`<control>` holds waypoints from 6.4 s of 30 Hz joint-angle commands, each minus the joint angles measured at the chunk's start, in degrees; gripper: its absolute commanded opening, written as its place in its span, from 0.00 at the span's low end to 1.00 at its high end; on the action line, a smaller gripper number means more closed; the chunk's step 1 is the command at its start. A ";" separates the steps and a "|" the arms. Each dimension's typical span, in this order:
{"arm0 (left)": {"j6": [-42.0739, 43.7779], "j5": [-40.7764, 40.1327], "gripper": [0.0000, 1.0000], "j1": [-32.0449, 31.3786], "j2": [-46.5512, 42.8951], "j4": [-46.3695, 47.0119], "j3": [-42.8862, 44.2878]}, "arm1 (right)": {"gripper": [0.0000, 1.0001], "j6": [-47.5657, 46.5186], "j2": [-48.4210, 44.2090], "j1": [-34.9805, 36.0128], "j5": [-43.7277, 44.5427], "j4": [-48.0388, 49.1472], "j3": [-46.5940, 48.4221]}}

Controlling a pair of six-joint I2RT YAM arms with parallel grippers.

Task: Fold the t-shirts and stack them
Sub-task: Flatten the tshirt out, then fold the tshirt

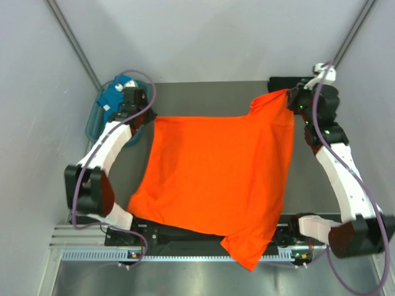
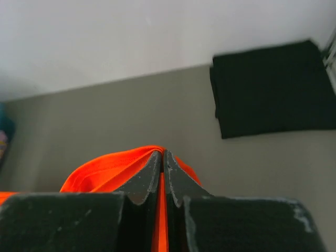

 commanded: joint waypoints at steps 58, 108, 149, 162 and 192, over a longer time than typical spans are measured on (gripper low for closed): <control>12.00 5.13 0.00 6.64 27.64 -20.95 15.76 | 0.00 -3.58 14.72 -2.08 -7.25 -22.58 -3.76; 11.56 14.44 0.48 5.59 24.30 -18.14 11.45 | 0.50 -0.34 18.75 -4.71 -12.85 -27.16 -8.08; 5.05 18.84 0.13 2.07 42.32 -15.42 25.96 | 0.35 -0.06 56.82 -13.51 -19.81 -23.11 26.21; 4.35 16.99 0.11 2.07 41.97 -15.33 24.64 | 0.00 2.05 54.27 -15.71 -15.33 -23.91 28.41; 5.84 13.92 0.27 -0.12 25.72 -19.20 12.26 | 0.54 0.82 40.48 -10.79 -15.24 -28.83 16.90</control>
